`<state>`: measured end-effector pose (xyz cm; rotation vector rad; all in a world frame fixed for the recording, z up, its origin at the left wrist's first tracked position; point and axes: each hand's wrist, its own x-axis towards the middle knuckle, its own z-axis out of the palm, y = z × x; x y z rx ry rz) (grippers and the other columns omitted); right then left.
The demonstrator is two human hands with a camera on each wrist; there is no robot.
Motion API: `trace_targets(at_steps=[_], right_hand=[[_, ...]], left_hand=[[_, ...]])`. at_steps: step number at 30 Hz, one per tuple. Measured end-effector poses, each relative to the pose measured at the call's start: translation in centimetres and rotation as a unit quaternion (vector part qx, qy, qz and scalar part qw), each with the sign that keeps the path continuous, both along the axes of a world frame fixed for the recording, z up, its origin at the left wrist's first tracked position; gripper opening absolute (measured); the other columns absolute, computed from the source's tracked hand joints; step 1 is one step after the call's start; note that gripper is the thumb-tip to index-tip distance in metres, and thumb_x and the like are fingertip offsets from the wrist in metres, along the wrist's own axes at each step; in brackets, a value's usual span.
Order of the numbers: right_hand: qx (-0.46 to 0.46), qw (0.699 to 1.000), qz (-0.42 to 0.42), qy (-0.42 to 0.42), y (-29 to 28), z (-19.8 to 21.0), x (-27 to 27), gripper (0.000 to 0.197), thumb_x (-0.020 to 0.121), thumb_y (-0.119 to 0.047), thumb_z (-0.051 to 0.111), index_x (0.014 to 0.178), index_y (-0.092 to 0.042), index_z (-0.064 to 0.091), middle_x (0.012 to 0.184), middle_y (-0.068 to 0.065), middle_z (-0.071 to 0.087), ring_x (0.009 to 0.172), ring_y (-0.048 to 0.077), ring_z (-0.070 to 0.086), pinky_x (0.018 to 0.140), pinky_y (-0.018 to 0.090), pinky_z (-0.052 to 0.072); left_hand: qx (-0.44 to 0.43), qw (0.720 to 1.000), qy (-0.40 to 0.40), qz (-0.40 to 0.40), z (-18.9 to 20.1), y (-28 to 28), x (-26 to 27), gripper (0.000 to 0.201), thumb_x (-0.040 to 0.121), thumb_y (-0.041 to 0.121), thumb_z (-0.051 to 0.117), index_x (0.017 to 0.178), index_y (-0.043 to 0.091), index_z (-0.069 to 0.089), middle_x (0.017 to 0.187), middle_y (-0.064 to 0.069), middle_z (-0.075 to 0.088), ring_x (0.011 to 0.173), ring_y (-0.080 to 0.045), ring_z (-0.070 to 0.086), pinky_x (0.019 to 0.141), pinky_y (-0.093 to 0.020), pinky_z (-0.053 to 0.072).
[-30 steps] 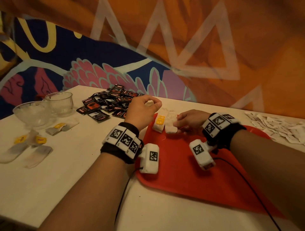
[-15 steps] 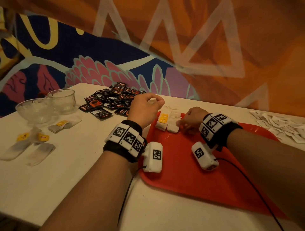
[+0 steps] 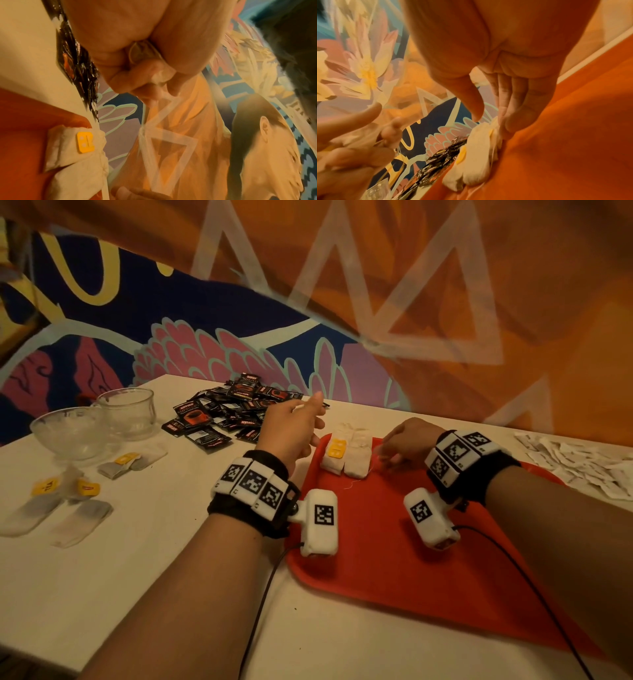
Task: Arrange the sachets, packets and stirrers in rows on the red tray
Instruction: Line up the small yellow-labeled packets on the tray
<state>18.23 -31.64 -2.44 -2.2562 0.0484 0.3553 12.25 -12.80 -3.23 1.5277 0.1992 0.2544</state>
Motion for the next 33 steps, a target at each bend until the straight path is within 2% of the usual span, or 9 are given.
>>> trace_targets(at_steps=[6, 10, 13, 19, 22, 25, 27, 29, 33], right_hand=[[0.040, 0.986, 0.091, -0.138, -0.5, 1.6, -1.6, 0.029, 0.088, -0.015, 0.072, 0.115, -0.015, 0.060, 0.096, 0.007, 0.071, 0.081, 0.016, 0.070, 0.061, 0.027, 0.054], [0.093, 0.959, 0.135, -0.233, 0.0, 2.4, -4.1, 0.014, 0.091, -0.024, 0.069, 0.102, -0.016, 0.070, 0.094, 0.002, 0.073, 0.080, 0.012, 0.070, 0.059, 0.022, 0.052], [0.090, 0.955, 0.153, -0.239, 0.3, 2.2, -5.4, 0.023, 0.084, -0.042, 0.073, 0.092, -0.021, 0.076, 0.087, -0.005, 0.074, 0.080, 0.006, 0.068, 0.064, 0.024, 0.050], [0.182, 0.948, 0.120, -0.232, -0.6, 1.1, -5.8, 0.012, 0.087, -0.018, 0.073, 0.076, -0.015, 0.070, 0.078, 0.005, 0.072, 0.078, 0.017, 0.067, 0.067, 0.031, 0.052], [0.258, 0.939, 0.091, -0.206, -1.4, 1.2, -5.5, 0.017, 0.089, -0.008, 0.069, 0.074, -0.014, 0.064, 0.083, 0.010, 0.068, 0.085, 0.025, 0.066, 0.072, 0.038, 0.052], [0.235, 0.944, 0.115, -0.202, -1.9, 0.9, -5.3, 0.016, 0.091, -0.008, 0.067, 0.077, -0.014, 0.062, 0.082, 0.010, 0.068, 0.083, 0.026, 0.066, 0.075, 0.041, 0.051], [0.213, 0.944, 0.129, -0.217, -2.1, 0.8, -5.3, 0.013, 0.092, -0.011, 0.067, 0.080, -0.014, 0.062, 0.083, 0.009, 0.070, 0.082, 0.025, 0.067, 0.073, 0.038, 0.053], [0.193, 0.944, 0.138, -0.231, -2.2, 0.6, -5.3, 0.007, 0.089, -0.016, 0.071, 0.085, -0.016, 0.065, 0.088, 0.006, 0.073, 0.085, 0.025, 0.069, 0.071, 0.035, 0.055], [0.115, 0.948, 0.157, -0.252, -2.3, 0.1, -5.4, 0.012, 0.078, -0.030, 0.080, 0.086, -0.021, 0.075, 0.081, -0.004, 0.074, 0.080, 0.014, 0.070, 0.069, 0.034, 0.056]], left_hand=[[-0.122, 0.987, 0.047, -0.098, 0.5, -0.5, -0.8, 0.063, 0.098, 0.066, 0.033, 0.106, 0.011, 0.060, 0.073, -0.008, 0.062, 0.046, -0.013, 0.048, 0.036, -0.017, 0.028], [-0.136, 0.979, 0.038, -0.150, 0.7, -1.2, -1.2, 0.072, 0.094, 0.073, 0.024, 0.115, 0.011, 0.055, 0.073, -0.012, 0.063, 0.047, -0.017, 0.050, 0.035, -0.016, 0.028], [-0.117, 0.976, 0.026, -0.183, 0.8, -2.2, -1.8, 0.076, 0.094, 0.073, 0.021, 0.119, 0.010, 0.055, 0.072, -0.012, 0.063, 0.046, -0.017, 0.052, 0.034, -0.016, 0.030], [-0.088, 0.968, 0.024, -0.234, 0.3, -3.1, -1.8, 0.072, 0.094, 0.070, 0.027, 0.119, 0.010, 0.058, 0.082, -0.014, 0.067, 0.052, -0.021, 0.058, 0.034, -0.016, 0.026], [-0.053, 0.974, 0.007, -0.221, 0.2, -3.0, -1.8, 0.063, 0.093, 0.067, 0.034, 0.120, 0.016, 0.061, 0.093, -0.012, 0.071, 0.050, -0.018, 0.055, 0.035, -0.016, 0.026], [0.024, 0.979, -0.067, -0.191, -0.2, -3.2, -1.6, 0.045, 0.082, 0.061, 0.059, 0.105, 0.024, 0.071, 0.091, -0.014, 0.064, 0.053, -0.019, 0.051, 0.043, -0.020, 0.036], [0.090, 0.978, -0.119, -0.143, -0.6, -3.3, -1.4, 0.036, 0.078, 0.052, 0.070, 0.097, 0.021, 0.075, 0.080, 0.004, 0.066, 0.056, -0.004, 0.054, 0.054, -0.025, 0.039], [0.126, 0.974, -0.157, -0.103, -0.8, -3.3, -1.1, 0.023, 0.087, 0.033, 0.070, 0.095, 0.012, 0.075, 0.068, 0.018, 0.063, 0.052, 0.004, 0.053, 0.055, -0.018, 0.036], [0.130, 0.970, -0.186, -0.086, -0.7, -3.4, -1.2, 0.012, 0.094, 0.015, 0.065, 0.095, 0.006, 0.073, 0.061, 0.017, 0.062, 0.049, 0.005, 0.052, 0.048, -0.008, 0.038]])
